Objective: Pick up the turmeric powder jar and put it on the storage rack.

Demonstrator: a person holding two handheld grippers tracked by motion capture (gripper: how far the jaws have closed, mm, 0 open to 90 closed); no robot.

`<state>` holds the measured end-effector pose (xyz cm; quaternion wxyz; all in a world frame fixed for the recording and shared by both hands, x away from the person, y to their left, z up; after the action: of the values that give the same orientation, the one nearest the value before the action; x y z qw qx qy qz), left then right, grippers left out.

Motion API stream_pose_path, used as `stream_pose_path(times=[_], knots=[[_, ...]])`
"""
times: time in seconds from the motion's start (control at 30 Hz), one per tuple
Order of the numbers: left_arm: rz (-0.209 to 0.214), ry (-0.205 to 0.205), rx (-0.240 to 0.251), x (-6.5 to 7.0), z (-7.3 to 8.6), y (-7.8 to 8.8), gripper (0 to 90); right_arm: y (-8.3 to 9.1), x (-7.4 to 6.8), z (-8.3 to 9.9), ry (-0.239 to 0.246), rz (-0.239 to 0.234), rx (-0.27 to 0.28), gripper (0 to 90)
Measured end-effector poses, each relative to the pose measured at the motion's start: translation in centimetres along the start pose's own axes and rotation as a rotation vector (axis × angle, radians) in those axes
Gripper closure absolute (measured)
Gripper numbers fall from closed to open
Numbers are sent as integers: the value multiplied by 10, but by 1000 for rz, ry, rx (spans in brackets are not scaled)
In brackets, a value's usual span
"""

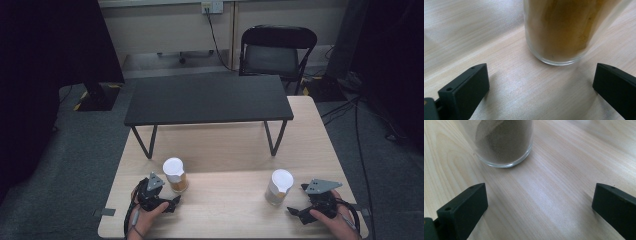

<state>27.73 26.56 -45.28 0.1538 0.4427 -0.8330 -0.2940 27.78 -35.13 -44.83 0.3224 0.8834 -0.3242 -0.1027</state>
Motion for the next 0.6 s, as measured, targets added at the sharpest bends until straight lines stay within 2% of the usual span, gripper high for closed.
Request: stream_pose_path(times=[0.6], knots=[[-9,9,0,2,0,0,0,0,0,0,0,0,0,0]])
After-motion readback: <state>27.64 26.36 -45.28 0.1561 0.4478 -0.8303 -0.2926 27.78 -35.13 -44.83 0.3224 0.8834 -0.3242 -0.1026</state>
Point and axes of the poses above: each handheld gripper's, and its own axes: y roughly backward along the jaws, z roughly out of its underside, x roughly to its right, the point moved 5 cm from there along -y, roughly forward along the jaws, and after that the axes turned 4 degrees about x, right-handed, at the moved point
